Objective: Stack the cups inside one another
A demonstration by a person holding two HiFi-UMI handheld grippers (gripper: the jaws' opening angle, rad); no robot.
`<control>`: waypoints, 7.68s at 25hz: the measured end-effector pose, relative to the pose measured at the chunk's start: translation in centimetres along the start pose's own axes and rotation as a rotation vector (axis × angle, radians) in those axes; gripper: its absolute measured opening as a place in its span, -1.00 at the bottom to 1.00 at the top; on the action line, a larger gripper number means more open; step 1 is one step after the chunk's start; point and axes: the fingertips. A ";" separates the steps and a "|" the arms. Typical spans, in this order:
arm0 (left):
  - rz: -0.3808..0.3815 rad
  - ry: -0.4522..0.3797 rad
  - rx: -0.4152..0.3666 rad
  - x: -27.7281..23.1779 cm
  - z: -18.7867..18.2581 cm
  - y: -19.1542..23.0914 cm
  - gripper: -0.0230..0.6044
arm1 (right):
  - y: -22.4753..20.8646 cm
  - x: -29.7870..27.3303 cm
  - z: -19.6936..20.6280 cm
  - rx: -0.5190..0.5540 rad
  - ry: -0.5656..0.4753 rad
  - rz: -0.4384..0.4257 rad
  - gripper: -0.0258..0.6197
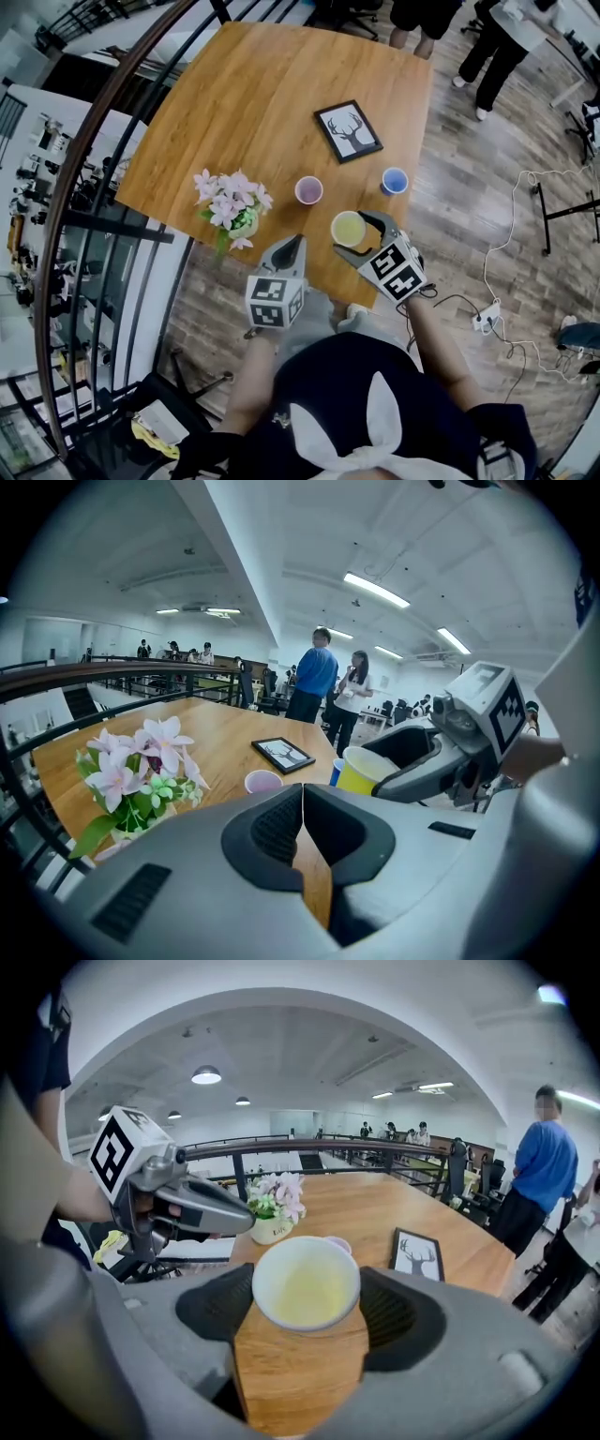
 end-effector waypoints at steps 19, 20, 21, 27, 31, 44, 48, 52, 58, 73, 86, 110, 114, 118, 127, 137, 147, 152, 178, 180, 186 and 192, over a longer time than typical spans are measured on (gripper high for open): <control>0.028 -0.009 -0.031 -0.9 -2.2 0.4 -0.86 | -2.9 3.0 -5.1 -0.009 -0.111 0.066 0.16; 0.033 -0.007 -0.032 -1.1 -2.3 0.4 -0.86 | -3.1 3.0 -5.1 -0.014 -0.112 0.071 0.16; 0.038 -0.006 -0.033 -1.2 -2.4 0.3 -0.86 | -3.5 3.0 -5.1 -0.018 -0.112 0.078 0.16; 0.066 0.006 -0.043 -2.2 -2.9 0.4 -0.86 | -7.1 3.4 -4.8 -0.029 -0.095 0.164 0.16; 0.088 0.014 -0.048 -3.1 -3.3 0.6 -0.86 | -10.5 3.9 -4.6 -0.053 -0.085 0.233 0.16; 0.157 0.055 -0.065 -6.4 -4.1 1.0 -0.86 | -19.7 3.9 -0.6 -0.185 -0.013 0.382 0.16; 0.168 0.068 -0.072 -7.2 -4.2 1.3 -0.86 | -21.1 2.9 1.0 -0.246 0.000 0.391 0.16; 0.177 0.081 -0.077 -7.8 -4.2 1.5 -0.86 | -21.9 1.8 2.3 -0.295 0.010 0.385 0.16; 0.175 0.088 -0.077 -8.3 -4.4 2.4 -0.86 | -22.0 -0.3 4.1 -0.335 0.029 0.375 0.16; 0.153 0.093 -0.063 -8.3 -4.8 3.7 -0.86 | -22.1 -3.9 8.7 -0.457 0.102 0.302 0.18; 0.128 0.078 -0.047 -8.3 -5.2 4.6 -0.86 | -21.8 -3.6 8.6 -0.459 0.080 0.305 0.20; 0.034 0.012 -0.002 -4.6 -5.4 5.6 -0.86 | -11.3 -5.2 0.4 -0.280 -0.032 0.085 0.20; 0.017 0.006 0.008 -3.7 -4.9 5.9 -0.86 | -9.3 -6.3 -0.5 -0.239 -0.028 0.044 0.20; 0.003 0.003 0.018 -2.8 -4.4 6.3 -0.86 | -7.5 -7.3 -1.3 -0.209 -0.027 0.008 0.20; 0.001 0.007 0.022 -1.2 -3.8 6.9 -0.86 | -5.0 -9.3 -2.8 -0.183 -0.021 -0.034 0.20; 0.045 0.027 0.008 -1.3 -3.4 7.8 -0.86 | -3.2 -12.8 -2.2 -0.124 0.055 -0.053 0.20; 0.115 0.070 0.000 -2.0 -1.9 8.3 -0.86 | -2.5 -16.2 -0.9 -0.126 0.126 -0.015 0.20; 0.129 0.077 0.008 -2.2 -1.4 8.6 -0.86 | -2.6 -17.7 -0.7 -0.120 0.140 0.006 0.20; 0.161 0.062 -0.011 -3.2 -2.3 7.8 -0.86 | -4.6 -15.1 -3.7 -0.125 0.048 0.047 0.13; 0.168 0.055 -0.017 -3.3 -2.6 7.5 -0.86 | -4.9 -14.1 -4.9 -0.118 0.019 0.059 0.13; 0.182 0.035 -0.028 -3.8 -3.5 6.7 -0.86 | -5.3 -10.1 -8.7 -0.133 -0.091 0.085 0.13; 0.193 0.020 -0.027 -4.4 -3.9 6.1 -0.86 | -5.4 -6.7 -10.8 -0.155 -0.177 0.089 0.13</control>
Point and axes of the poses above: the fingertips, and each gripper's own axes: x backward along the fingers, y to its left, z out of its underside, and after that the axes turned 7 degrees about z, right-handed
